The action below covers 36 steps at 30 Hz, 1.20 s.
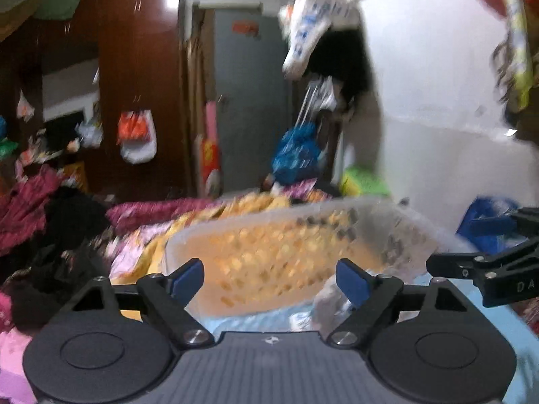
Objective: Organize objects
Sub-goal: 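Drop the purple packet from the left gripper into the basket, then grasp the purple tissue pack with the left gripper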
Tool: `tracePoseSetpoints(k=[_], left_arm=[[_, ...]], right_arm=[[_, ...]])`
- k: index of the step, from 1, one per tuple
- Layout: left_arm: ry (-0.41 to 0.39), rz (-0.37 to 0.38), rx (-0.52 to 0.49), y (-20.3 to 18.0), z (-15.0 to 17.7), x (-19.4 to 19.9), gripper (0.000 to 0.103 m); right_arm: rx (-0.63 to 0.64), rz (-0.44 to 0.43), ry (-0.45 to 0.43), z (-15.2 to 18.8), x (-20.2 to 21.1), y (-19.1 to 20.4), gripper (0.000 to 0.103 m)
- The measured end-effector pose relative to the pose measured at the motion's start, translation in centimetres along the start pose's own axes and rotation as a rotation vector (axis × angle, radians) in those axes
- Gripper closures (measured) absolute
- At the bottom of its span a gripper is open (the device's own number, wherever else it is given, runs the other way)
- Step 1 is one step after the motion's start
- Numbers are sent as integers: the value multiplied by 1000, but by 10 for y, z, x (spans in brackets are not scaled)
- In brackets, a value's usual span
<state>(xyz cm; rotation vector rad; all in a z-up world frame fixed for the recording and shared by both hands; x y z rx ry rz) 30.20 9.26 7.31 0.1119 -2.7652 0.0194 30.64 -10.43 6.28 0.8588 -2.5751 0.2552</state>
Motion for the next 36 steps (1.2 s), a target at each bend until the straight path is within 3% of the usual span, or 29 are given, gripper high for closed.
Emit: tracePoseSetpoints(k=[6,11,15,20,26,34,36], left_arm=[[-154,87,-64,-7,38,83,15],[-194,139,-29,-2,88,123,14],[-170,167,-17,-7,110,116,14],[-111,212,-52,-21,125,95,17],[-60,278,-81,-27,137,84,32],[-38,292,-101,-38,135,74,36],[-31,310,-89,-39,136,72,46]], right_arm=[[-16,-111,-129,46,67,-6,0],[-41,-205,-148,106,89,-9,0],[-41,-275,-151,119,82,1,0],[-9,-331,-144,112,68,18,1],[68,-337,-107,113,55,33,21],[105,-395,-105,125,55,42,35],[115,-412,-104,125,56,45,43]])
Point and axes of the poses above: each gripper's, at about its wrist camera, not at the fingertips, and x roughly against the way its jaws point, y to its left, z to its underside, the point moved 7 cm from there along -x, roughly the way its jaws point, and after that the axes turned 1 degree about x, right-handed, at the moved point
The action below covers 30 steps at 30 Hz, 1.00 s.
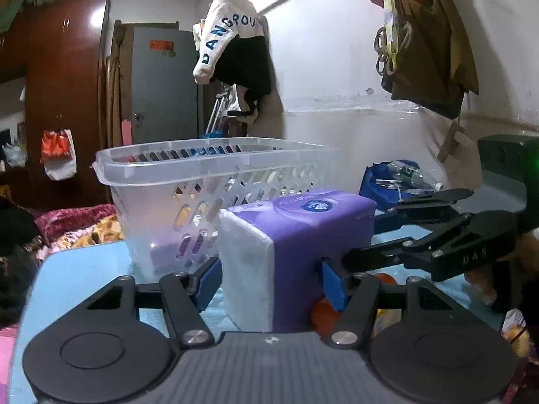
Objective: Organize objects
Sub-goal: 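Grasp the purple tissue pack with the left gripper, then lift the tissue pack with the left gripper and place it in the basket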
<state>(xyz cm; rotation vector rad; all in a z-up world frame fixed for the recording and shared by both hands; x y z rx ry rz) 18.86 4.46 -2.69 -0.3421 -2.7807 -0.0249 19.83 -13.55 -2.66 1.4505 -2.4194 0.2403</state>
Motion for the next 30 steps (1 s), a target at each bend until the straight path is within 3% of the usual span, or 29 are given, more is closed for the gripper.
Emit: tracePoseSetpoints(k=[5,10,20,26,30], left_arm=[[-5,-13,-27,-8,-1,1,49],[-51,-5,-51,-11,-3,9,52],[-132,7,-88,-19,-15,21,53],[-192,-2,-109,-31,-38,38,53],[-243,-18,-146,-40,-70,54,54]], right_arm=[[3,16,-6,1,1,2,47],[-9,9,-29,0,10,1,53],[54,65,-85,-16,24,10,55],[82,85,-128,-37,37,15,55],[118,108,-170,-65,51,18,55]])
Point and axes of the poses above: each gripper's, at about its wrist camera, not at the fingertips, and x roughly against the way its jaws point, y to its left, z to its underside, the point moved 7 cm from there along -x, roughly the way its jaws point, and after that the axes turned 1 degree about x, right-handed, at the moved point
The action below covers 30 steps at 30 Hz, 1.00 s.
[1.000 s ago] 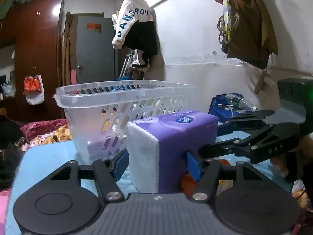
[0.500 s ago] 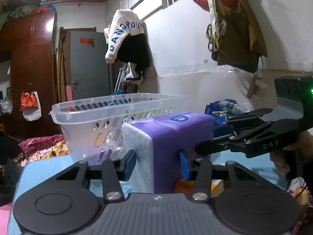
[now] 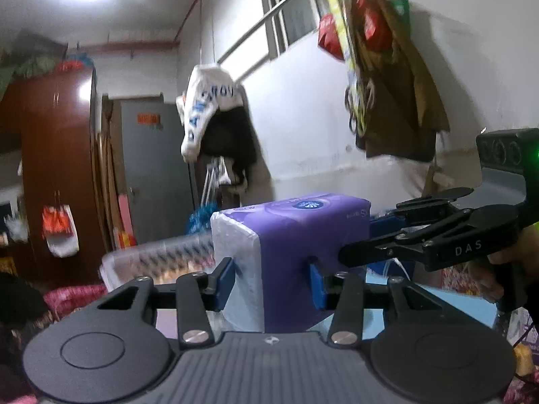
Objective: Organize objects
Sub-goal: 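Lift the tissue pack with the left gripper and place it in the basket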
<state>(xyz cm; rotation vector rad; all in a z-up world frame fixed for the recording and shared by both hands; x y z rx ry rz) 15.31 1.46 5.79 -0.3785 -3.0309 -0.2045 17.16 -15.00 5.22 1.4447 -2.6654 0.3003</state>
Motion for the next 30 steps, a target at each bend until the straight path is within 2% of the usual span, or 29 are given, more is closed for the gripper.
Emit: tracePoseSetpoints(k=[6,9,12,16,24,30], left_arm=[[-57,-21,-47,10,-71,-12,55],[-70,-35,-61,18,-94,-26,55],[-63,-37,-53,31,-102,-43,56],[-8,-60,-39,48,-90,-70,56],[106,-140,-32,84,-40,-106,56],[179,-188,-16,94,-20,-127,56]], right_arm=[[33,43,-63,-60,-3,-16,56],[54,81,-79,-81,-14,-26,56],[49,84,-80,-89,-33,-36,56],[40,94,-42,-78,-66,-43,56],[35,101,52,-37,-123,-39,57],[52,144,117,-15,-138,-37,57]])
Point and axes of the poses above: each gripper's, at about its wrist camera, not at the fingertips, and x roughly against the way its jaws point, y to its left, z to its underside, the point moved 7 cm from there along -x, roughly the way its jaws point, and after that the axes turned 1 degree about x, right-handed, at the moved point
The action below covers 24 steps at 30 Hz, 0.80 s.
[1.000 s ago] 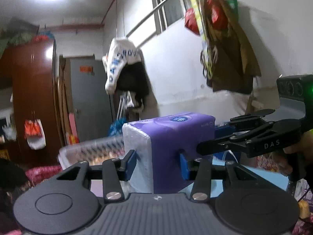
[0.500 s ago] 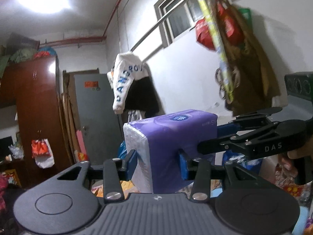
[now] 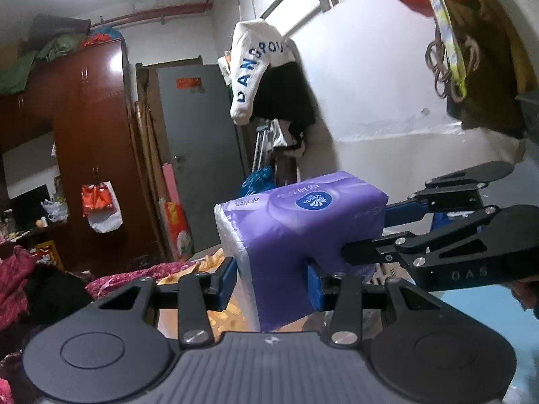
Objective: Organize objects
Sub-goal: 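Lift the tissue pack with the left gripper and place it in the basket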
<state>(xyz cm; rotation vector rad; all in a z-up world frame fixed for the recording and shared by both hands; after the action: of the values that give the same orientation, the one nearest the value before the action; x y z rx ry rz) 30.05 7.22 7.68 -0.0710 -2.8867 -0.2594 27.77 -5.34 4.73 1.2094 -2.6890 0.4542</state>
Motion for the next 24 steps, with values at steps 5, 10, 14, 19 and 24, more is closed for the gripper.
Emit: tracePoseSetpoints(k=[5,10,14,19,24], left_arm=[[-4,-22,-12,-5,0,0,56],[1,-31,-33,-8,1,0,56],[6,-32,-65,-9,6,2,53],[-97,-55,-37,2,3,30,28],[-168,-57,38,12,5,69,20]], right_arm=[[4,29,0,1,8,-7,58],[15,31,-2,-1,5,-6,58],[74,29,11,2,3,-3,56],[48,77,-30,4,30,-20,21],[-57,91,-119,4,73,-35,0]])
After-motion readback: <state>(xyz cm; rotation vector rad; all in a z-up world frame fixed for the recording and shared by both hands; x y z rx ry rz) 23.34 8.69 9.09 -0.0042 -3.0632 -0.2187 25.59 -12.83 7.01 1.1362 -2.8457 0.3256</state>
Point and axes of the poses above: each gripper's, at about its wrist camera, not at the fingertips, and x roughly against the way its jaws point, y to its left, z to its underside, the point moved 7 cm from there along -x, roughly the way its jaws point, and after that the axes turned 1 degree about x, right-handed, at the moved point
